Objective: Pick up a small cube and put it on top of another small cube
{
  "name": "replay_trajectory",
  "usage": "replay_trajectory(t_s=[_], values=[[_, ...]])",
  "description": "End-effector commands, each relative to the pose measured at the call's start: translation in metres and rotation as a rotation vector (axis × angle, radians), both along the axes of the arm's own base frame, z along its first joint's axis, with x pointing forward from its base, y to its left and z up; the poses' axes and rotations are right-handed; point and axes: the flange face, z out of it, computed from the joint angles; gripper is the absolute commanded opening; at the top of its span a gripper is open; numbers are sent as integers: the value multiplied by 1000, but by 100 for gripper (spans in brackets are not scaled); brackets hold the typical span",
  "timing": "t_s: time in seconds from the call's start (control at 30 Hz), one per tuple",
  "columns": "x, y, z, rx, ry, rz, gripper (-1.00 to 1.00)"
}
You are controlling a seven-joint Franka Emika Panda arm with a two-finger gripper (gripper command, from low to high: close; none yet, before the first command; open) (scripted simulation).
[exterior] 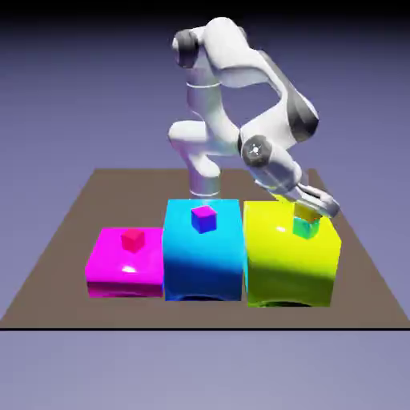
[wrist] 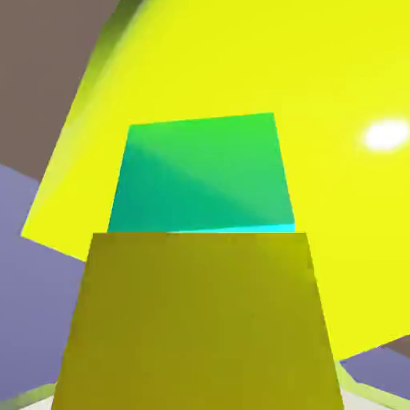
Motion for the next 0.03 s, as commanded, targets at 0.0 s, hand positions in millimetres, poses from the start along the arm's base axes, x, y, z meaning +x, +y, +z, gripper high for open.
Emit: replay_trajectory(t_s=[0.0], values=[[6,-5,15,0,0,6,100]])
